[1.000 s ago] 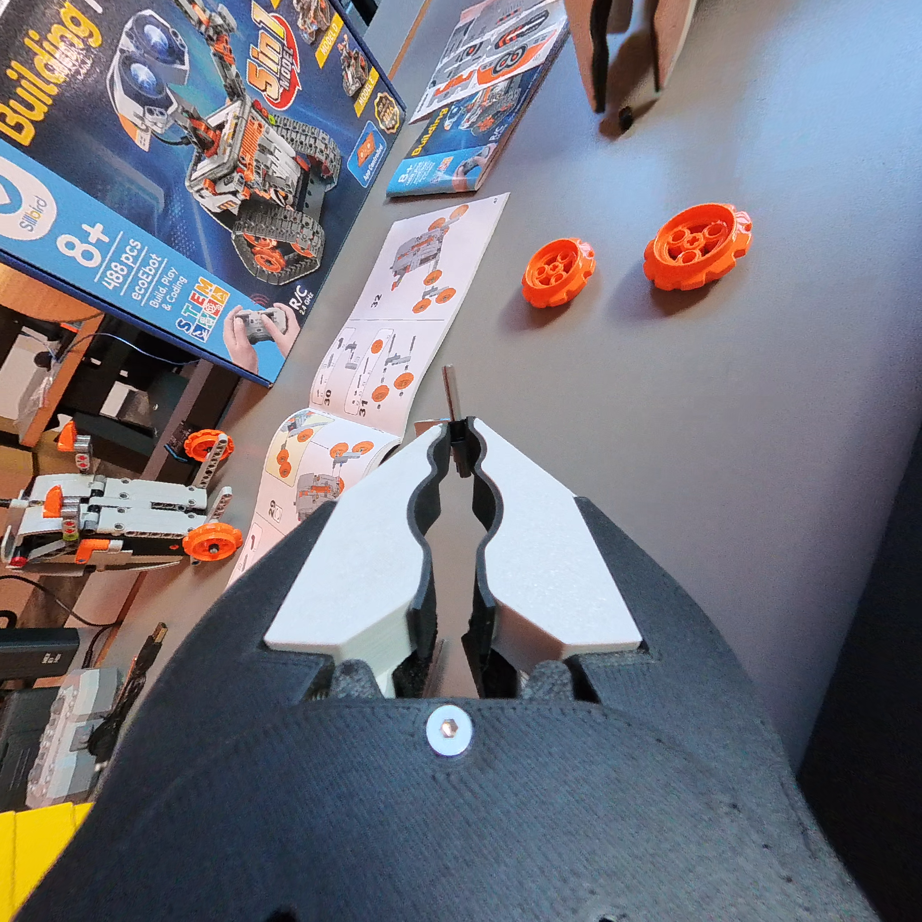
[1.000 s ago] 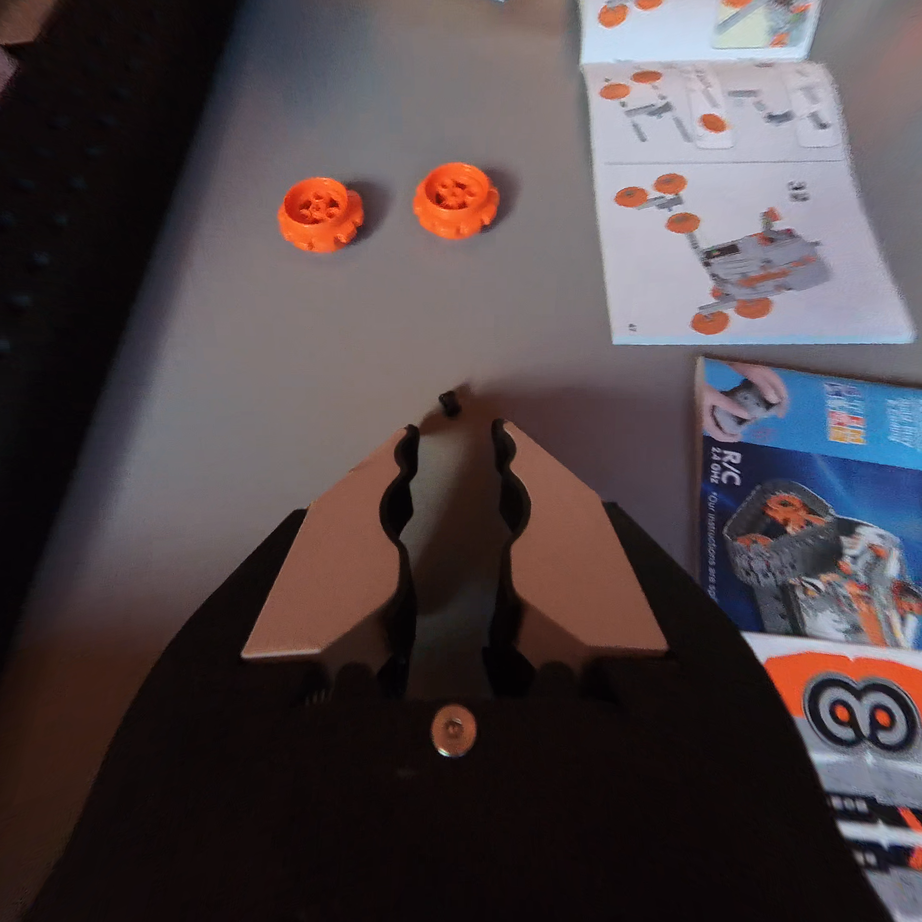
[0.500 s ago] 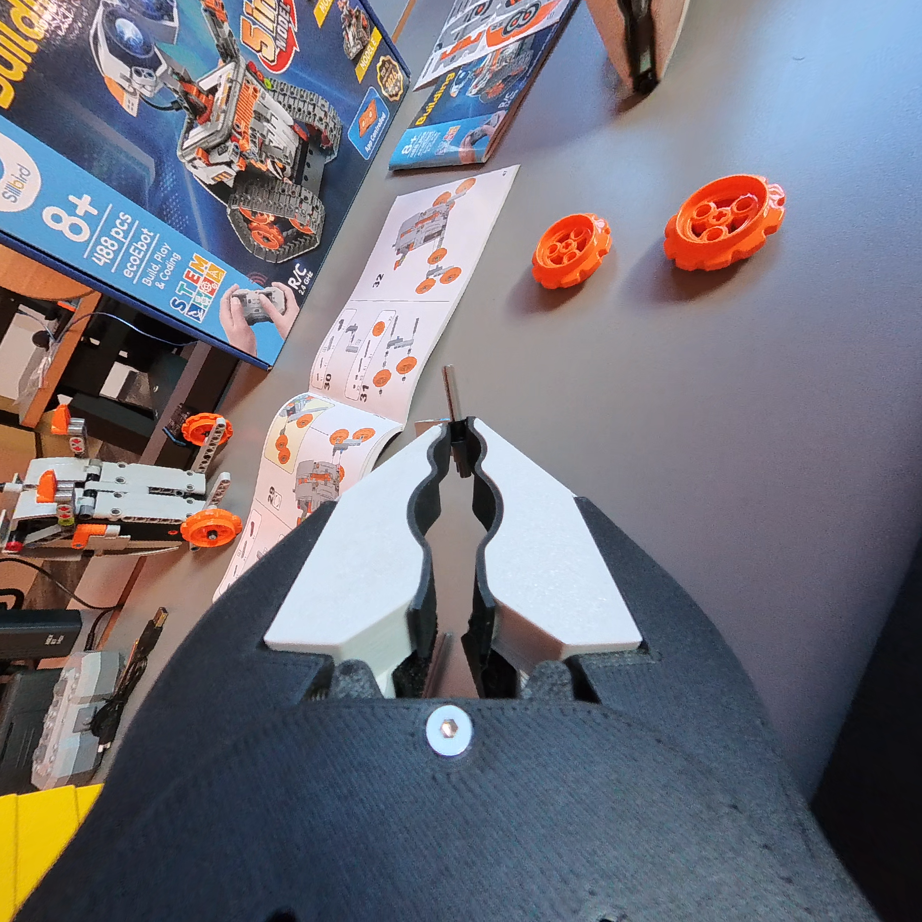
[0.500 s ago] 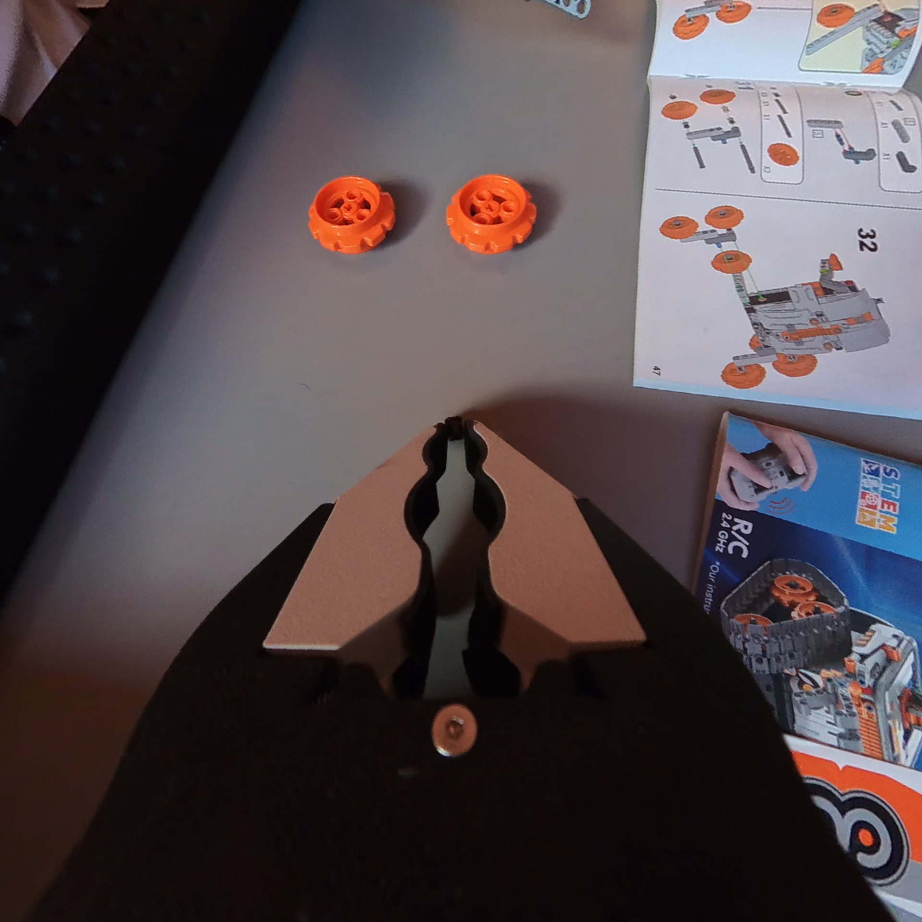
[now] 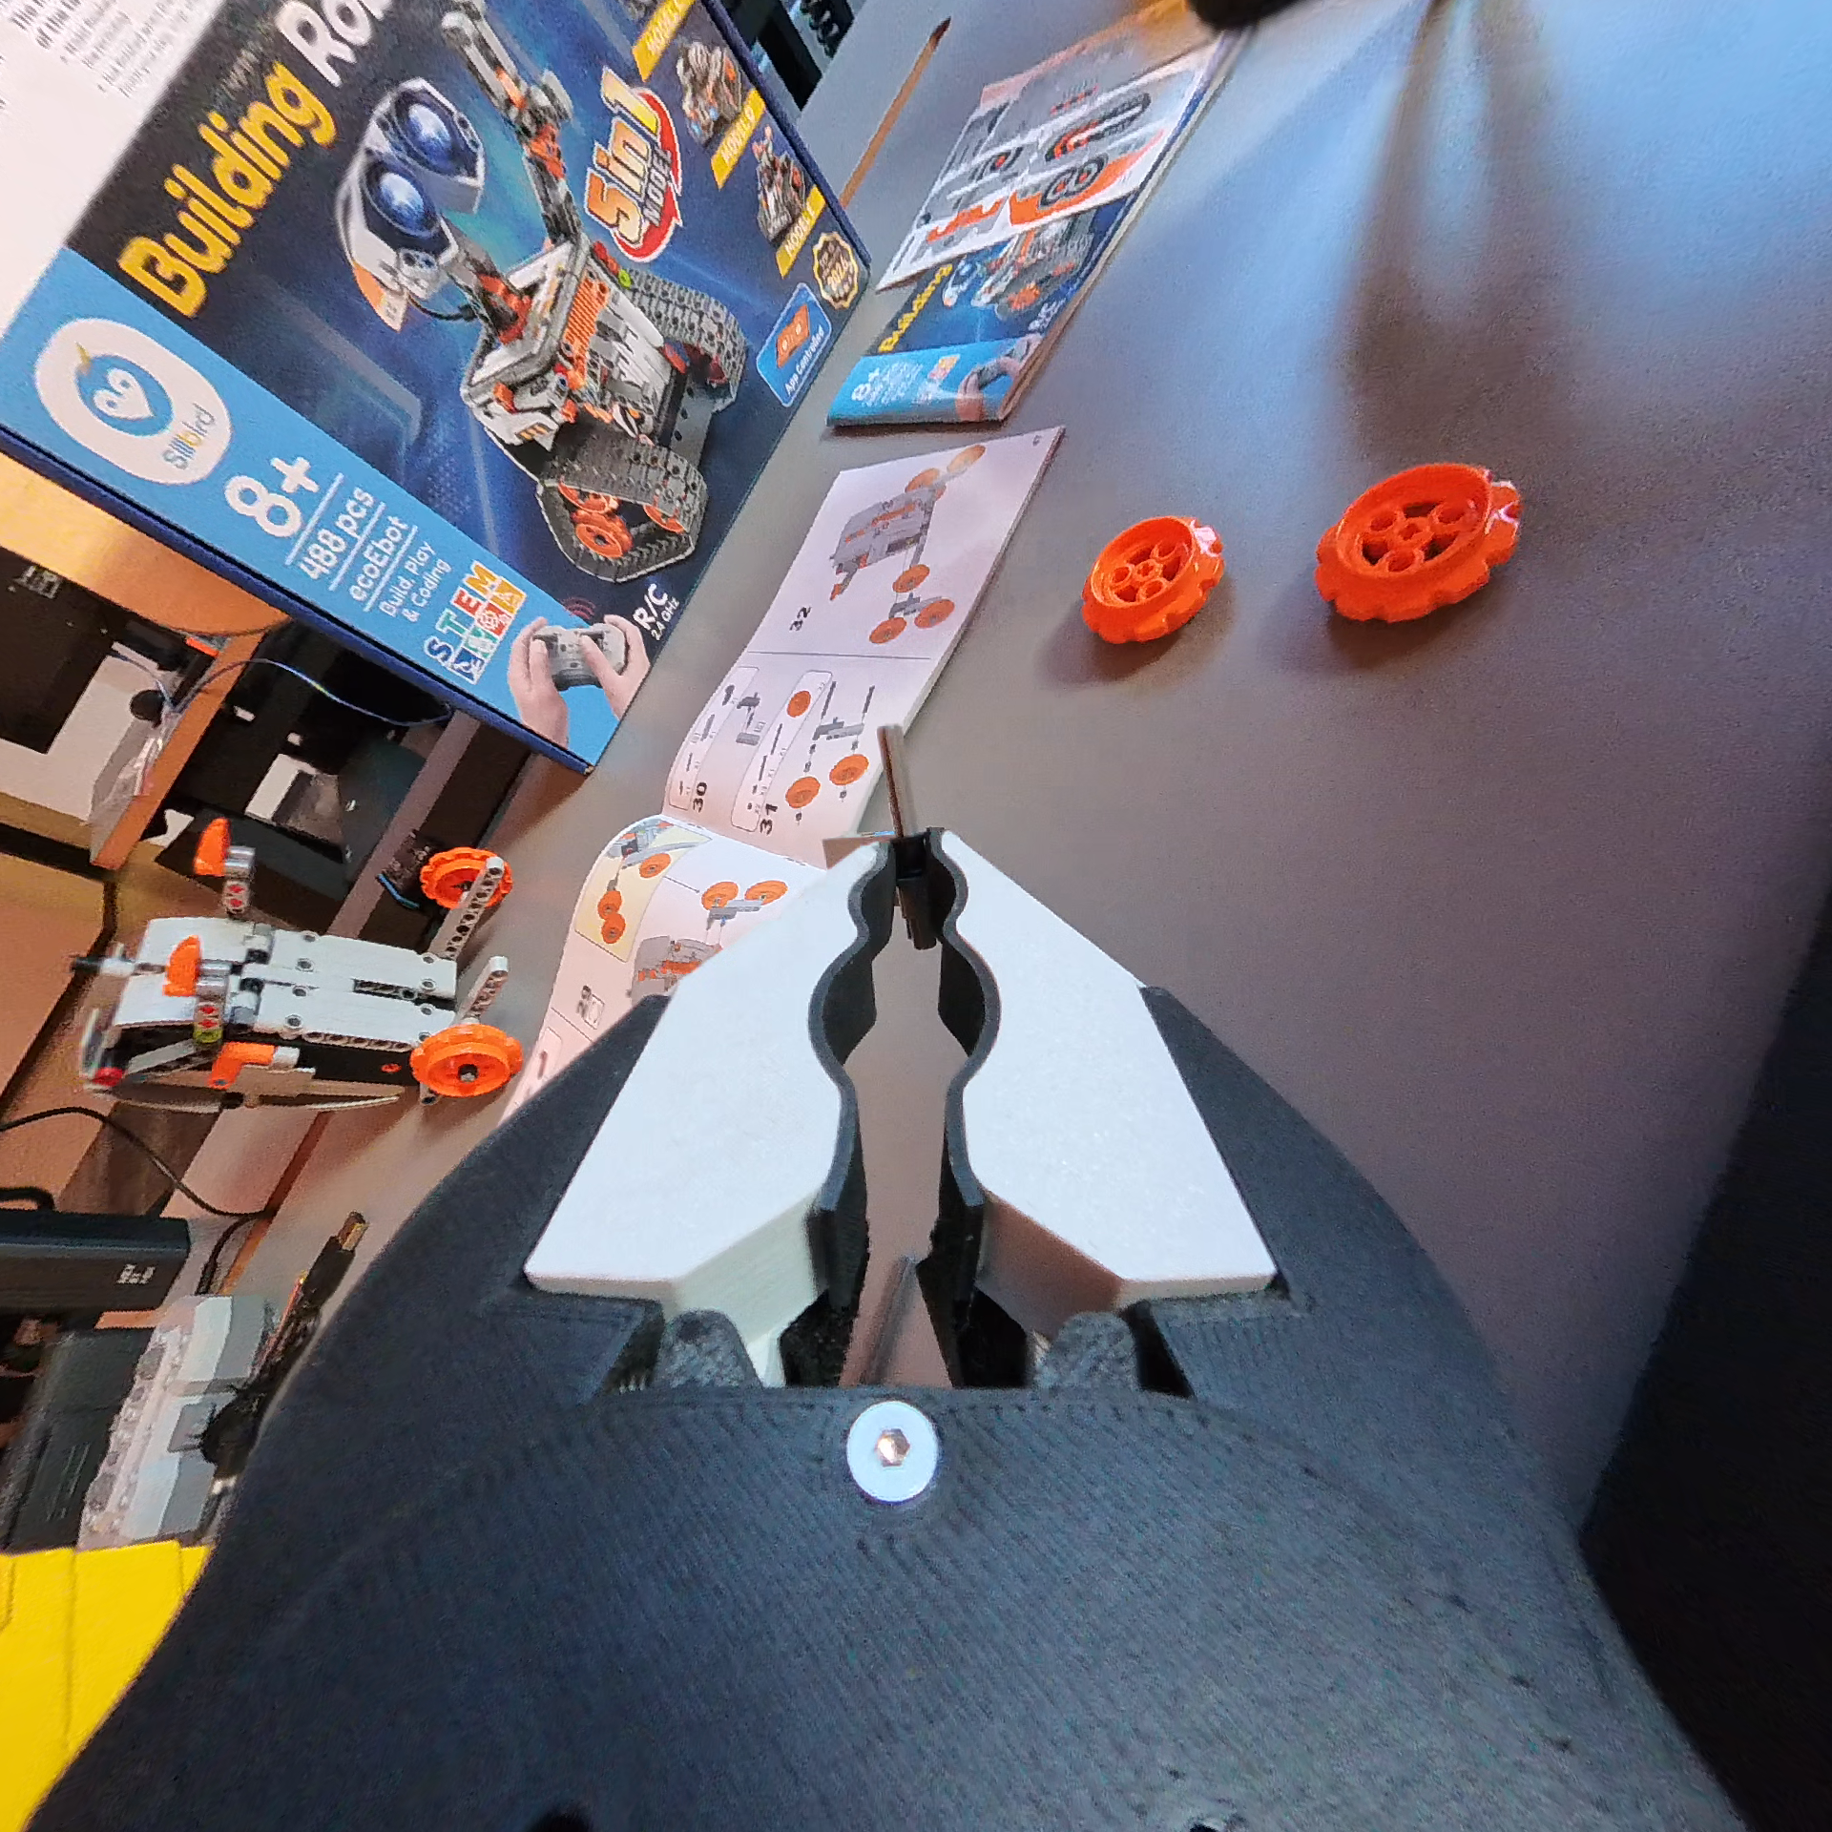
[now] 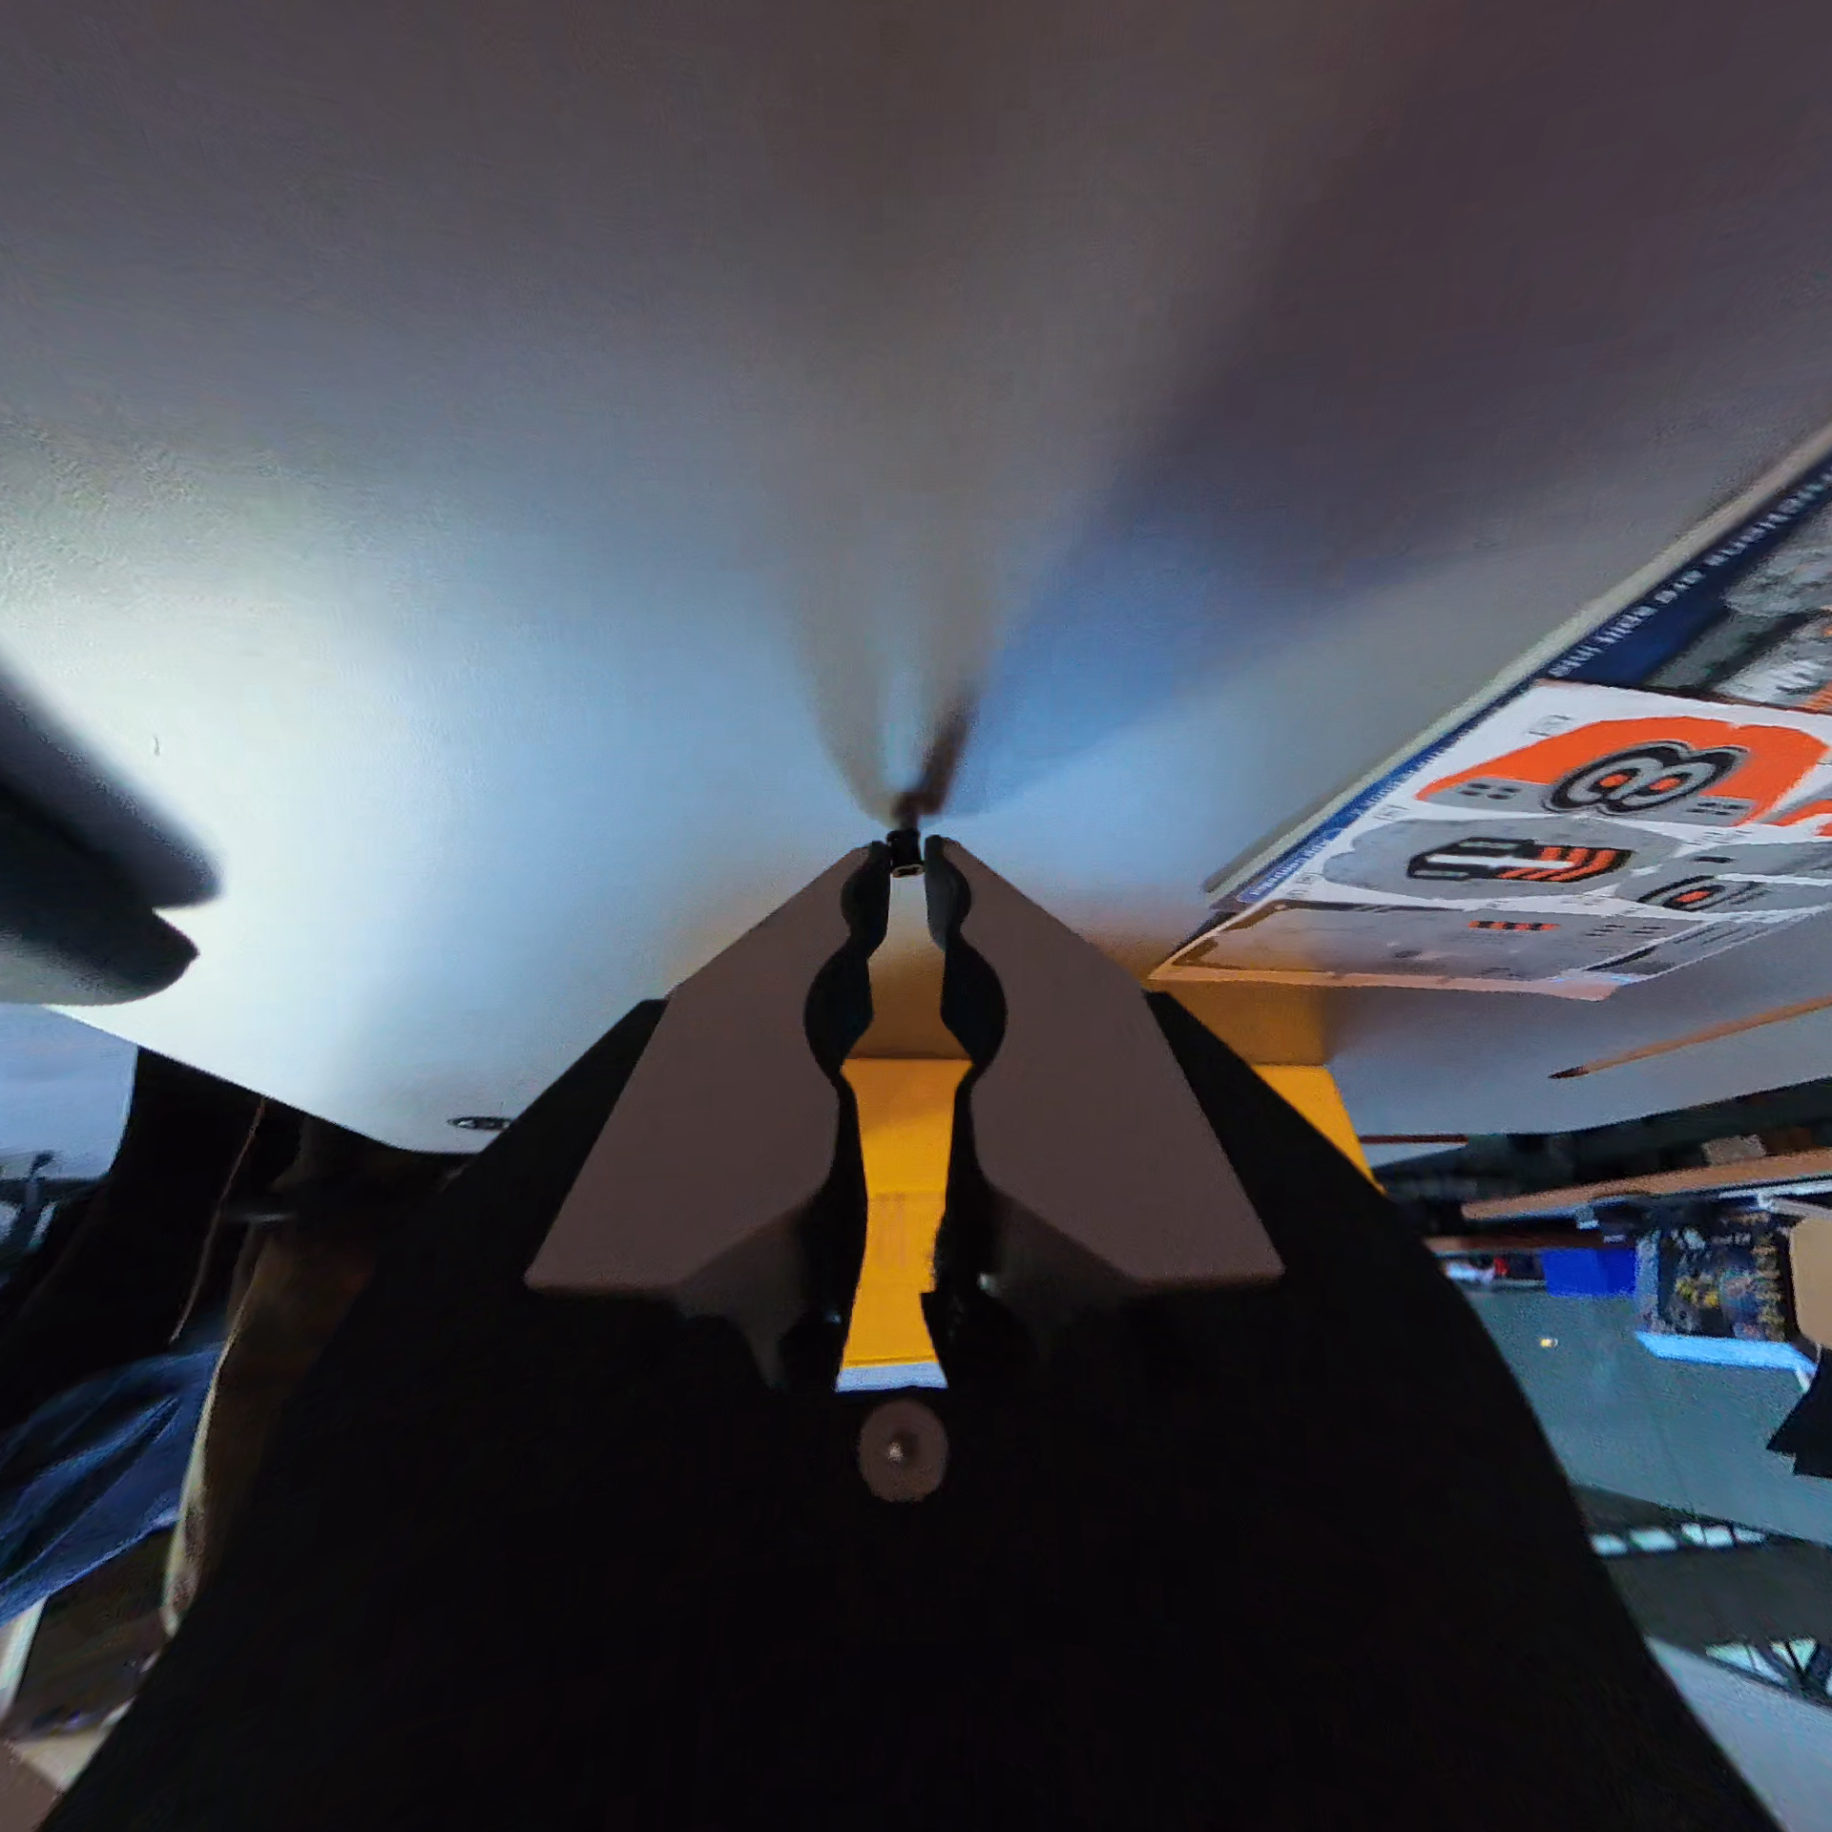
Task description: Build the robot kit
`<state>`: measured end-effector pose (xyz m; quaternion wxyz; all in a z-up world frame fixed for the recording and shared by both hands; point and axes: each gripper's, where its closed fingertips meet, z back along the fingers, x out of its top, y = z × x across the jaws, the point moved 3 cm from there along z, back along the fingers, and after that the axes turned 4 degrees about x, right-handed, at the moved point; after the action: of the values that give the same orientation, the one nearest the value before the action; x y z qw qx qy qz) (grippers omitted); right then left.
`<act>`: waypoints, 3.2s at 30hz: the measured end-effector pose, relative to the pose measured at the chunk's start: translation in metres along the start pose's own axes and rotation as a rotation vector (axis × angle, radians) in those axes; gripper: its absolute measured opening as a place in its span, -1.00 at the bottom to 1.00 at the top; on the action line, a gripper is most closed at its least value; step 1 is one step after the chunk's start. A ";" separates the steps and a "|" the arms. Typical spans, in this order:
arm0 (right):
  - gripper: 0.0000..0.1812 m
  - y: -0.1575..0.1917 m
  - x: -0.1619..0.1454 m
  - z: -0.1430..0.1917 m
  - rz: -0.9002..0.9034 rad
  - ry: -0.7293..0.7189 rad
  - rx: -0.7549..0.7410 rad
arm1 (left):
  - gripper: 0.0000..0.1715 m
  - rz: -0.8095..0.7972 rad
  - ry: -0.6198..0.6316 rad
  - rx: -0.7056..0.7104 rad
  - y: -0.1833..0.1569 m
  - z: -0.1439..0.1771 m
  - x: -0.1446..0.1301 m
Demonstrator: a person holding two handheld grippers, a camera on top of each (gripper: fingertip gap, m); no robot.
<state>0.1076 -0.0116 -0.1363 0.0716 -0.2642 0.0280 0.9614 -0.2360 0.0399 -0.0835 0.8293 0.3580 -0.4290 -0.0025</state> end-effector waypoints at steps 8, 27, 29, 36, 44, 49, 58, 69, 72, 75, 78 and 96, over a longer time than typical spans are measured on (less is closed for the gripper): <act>-0.93 0.002 0.008 0.000 -0.066 0.015 0.034 | -0.97 0.012 -0.039 -0.009 -0.001 0.005 0.007; -0.77 0.019 -0.017 0.002 -0.210 -0.666 0.061 | -0.97 0.034 -0.074 -0.037 -0.003 0.009 0.012; -0.80 0.019 -0.018 -0.001 -0.253 -0.744 0.129 | -0.97 0.038 -0.077 -0.042 -0.003 0.009 0.013; -0.83 0.010 -0.015 -0.003 -0.274 -0.848 0.172 | -0.97 0.024 -0.063 -0.040 -0.005 0.007 0.011; -0.85 0.017 -0.007 0.000 -0.253 -0.871 0.174 | -0.97 0.043 -0.067 -0.045 -0.004 0.007 0.011; -0.87 0.016 -0.008 -0.001 -0.261 -0.854 0.189 | -0.97 0.039 -0.064 -0.047 -0.005 0.007 0.011; -0.87 0.016 -0.011 0.000 -0.265 -0.883 0.169 | -0.97 0.038 -0.064 -0.052 -0.005 0.007 0.010; -0.93 -0.009 -0.005 0.011 -0.298 -0.849 -0.219 | -0.97 0.042 -0.070 -0.048 -0.004 0.008 0.012; -0.93 -0.021 0.004 0.016 -0.312 -0.792 -0.472 | -0.97 0.041 -0.078 -0.046 -0.004 0.009 0.014; -0.93 -0.026 0.013 0.011 -0.309 -0.693 -0.597 | -0.97 0.039 -0.087 -0.041 -0.004 0.010 0.015; -0.93 -0.027 0.019 0.013 -0.315 -0.653 -0.664 | -0.97 0.040 -0.087 -0.041 -0.004 0.010 0.016; -0.92 -0.020 0.024 0.017 -0.427 -0.803 -0.466 | -0.97 0.052 -0.095 -0.035 -0.001 0.012 0.016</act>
<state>0.0815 0.0125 -0.1340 0.2105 0.1171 -0.2716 0.9318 -0.2344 0.0269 -0.0687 0.8139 0.3318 -0.4768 -0.0054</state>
